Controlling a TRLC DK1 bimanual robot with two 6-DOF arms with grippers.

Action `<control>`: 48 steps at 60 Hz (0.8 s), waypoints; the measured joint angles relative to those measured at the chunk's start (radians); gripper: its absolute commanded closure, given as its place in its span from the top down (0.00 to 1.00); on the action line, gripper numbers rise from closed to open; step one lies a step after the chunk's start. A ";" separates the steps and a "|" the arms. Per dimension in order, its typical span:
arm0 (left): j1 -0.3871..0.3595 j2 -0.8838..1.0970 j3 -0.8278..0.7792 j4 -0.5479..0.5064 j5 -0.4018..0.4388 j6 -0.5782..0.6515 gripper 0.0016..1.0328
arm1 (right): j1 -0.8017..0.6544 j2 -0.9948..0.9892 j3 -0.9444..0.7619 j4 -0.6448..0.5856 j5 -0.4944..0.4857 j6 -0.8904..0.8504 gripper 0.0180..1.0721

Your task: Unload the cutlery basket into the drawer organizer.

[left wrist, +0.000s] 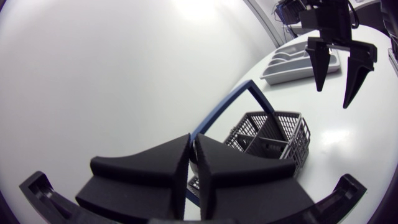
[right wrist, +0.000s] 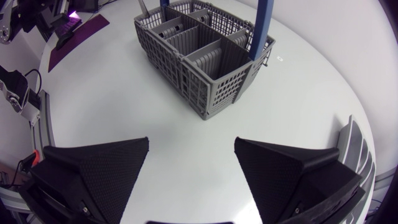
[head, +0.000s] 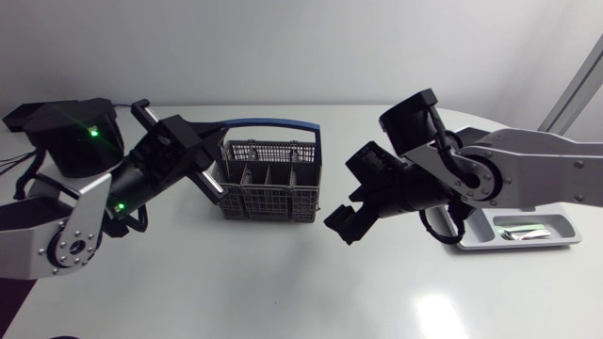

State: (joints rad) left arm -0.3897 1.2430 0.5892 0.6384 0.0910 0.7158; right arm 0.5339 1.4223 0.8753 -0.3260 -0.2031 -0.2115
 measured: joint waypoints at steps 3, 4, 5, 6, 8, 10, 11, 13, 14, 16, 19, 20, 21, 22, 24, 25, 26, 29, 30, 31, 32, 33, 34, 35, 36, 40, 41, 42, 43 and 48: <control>0.000 -0.040 -0.002 0.000 -0.014 -0.020 0.04 | 0.002 -0.014 0.000 0.000 0.003 0.000 0.94; 0.000 -0.051 -0.001 0.000 -0.021 -0.030 0.04 | 0.003 -0.019 0.000 0.000 0.003 0.001 0.94; 0.000 -0.061 -0.001 -0.002 -0.028 -0.041 0.04 | 0.005 -0.024 0.000 0.000 0.003 0.002 0.94; 0.000 -0.076 -0.001 -0.005 -0.038 -0.054 0.04 | 0.006 -0.031 0.000 0.000 0.003 0.003 0.94; 0.000 -0.102 0.004 -0.032 -0.048 -0.082 0.04 | 0.009 -0.045 0.000 0.000 0.003 0.003 0.94; 0.000 -0.130 0.016 -0.077 -0.054 -0.115 0.04 | 0.013 -0.061 0.000 0.000 0.003 0.003 0.94; 0.000 -0.140 0.022 -0.098 -0.056 -0.127 0.04 | 0.015 -0.068 0.000 0.000 0.003 0.003 0.94; 0.000 -0.158 0.039 -0.145 -0.056 -0.158 0.04 | 0.019 -0.084 0.000 0.000 0.003 0.003 0.94; 0.000 -0.164 0.048 -0.165 -0.055 -0.171 0.04 | 0.022 -0.090 0.000 0.000 0.003 0.003 0.94; -0.004 -0.177 0.069 -0.219 -0.055 -0.205 0.04 | 0.026 -0.104 0.000 0.000 0.003 0.003 0.94; -0.008 -0.187 0.095 -0.276 -0.054 -0.247 0.04 | 0.034 -0.123 0.000 0.000 0.003 0.005 0.94; -0.011 -0.190 0.107 -0.301 -0.051 -0.263 0.04 | 0.037 -0.131 0.000 0.000 0.003 0.006 0.94; -0.014 -0.192 0.117 -0.322 -0.048 -0.280 0.04 | 0.041 -0.138 0.000 0.000 0.003 0.007 0.94; -0.016 -0.194 0.129 -0.344 -0.046 -0.298 0.04 | 0.043 -0.143 0.000 0.000 0.003 0.007 0.94; -0.020 -0.195 0.145 -0.380 -0.038 -0.327 0.04 | 0.050 -0.153 0.000 0.000 0.003 0.010 0.94; -0.021 -0.195 0.153 -0.396 -0.033 -0.340 0.04 | 0.053 -0.157 0.001 0.000 0.002 0.011 0.94; -0.023 -0.195 0.163 -0.416 -0.027 -0.358 0.04 | 0.056 -0.161 0.001 0.000 0.003 0.011 0.94; -0.033 -0.195 0.190 -0.473 -0.018 -0.407 0.04 | 0.070 -0.172 0.005 0.000 0.002 0.015 0.94; -0.037 -0.195 0.197 -0.486 -0.015 -0.421 0.04 | 0.075 -0.175 0.008 0.000 -0.002 0.019 0.94; -0.041 -0.195 0.204 -0.503 -0.013 -0.434 0.04 | 0.078 -0.175 0.011 0.000 -0.002 0.019 0.93; -0.045 -0.195 0.210 -0.515 -0.010 -0.446 0.04 | 0.082 -0.177 0.015 0.000 -0.002 0.023 0.93; -0.048 -0.195 0.214 -0.523 -0.008 -0.455 0.04 | 0.083 -0.177 0.018 0.000 -0.002 0.023 0.93; -0.052 -0.195 0.221 -0.537 0.000 -0.467 0.04 | 0.086 -0.178 0.023 0.000 -0.005 0.026 0.93; -0.055 -0.195 0.226 -0.547 0.006 -0.478 0.04 | 0.087 -0.179 0.027 0.000 -0.006 0.026 0.93; -0.058 -0.195 0.232 -0.560 0.012 -0.490 0.04 | 0.088 -0.179 0.031 0.000 -0.009 0.027 0.93; -0.065 -0.191 0.251 -0.591 0.037 -0.531 0.04 | 0.093 -0.179 0.051 0.000 -0.016 0.030 0.92; -0.065 -0.189 0.258 -0.600 0.045 -0.541 0.04 | 0.093 -0.179 0.055 0.000 -0.020 0.033 0.92; -0.065 -0.186 0.265 -0.608 0.055 -0.554 0.04 | 0.094 -0.179 0.061 0.000 -0.025 0.034 0.92; -0.065 -0.182 0.270 -0.615 0.063 -0.562 0.04 | 0.095 -0.179 0.065 0.000 -0.030 0.035 0.92; -0.065 -0.160 0.288 -0.637 0.092 -0.603 0.04 | 0.107 -0.177 0.087 0.000 -0.039 0.044 0.91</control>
State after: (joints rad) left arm -0.4549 1.0828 0.8772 0.0013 0.1829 0.1127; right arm 0.6407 1.2457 0.9627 -0.3260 -0.2424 -0.1673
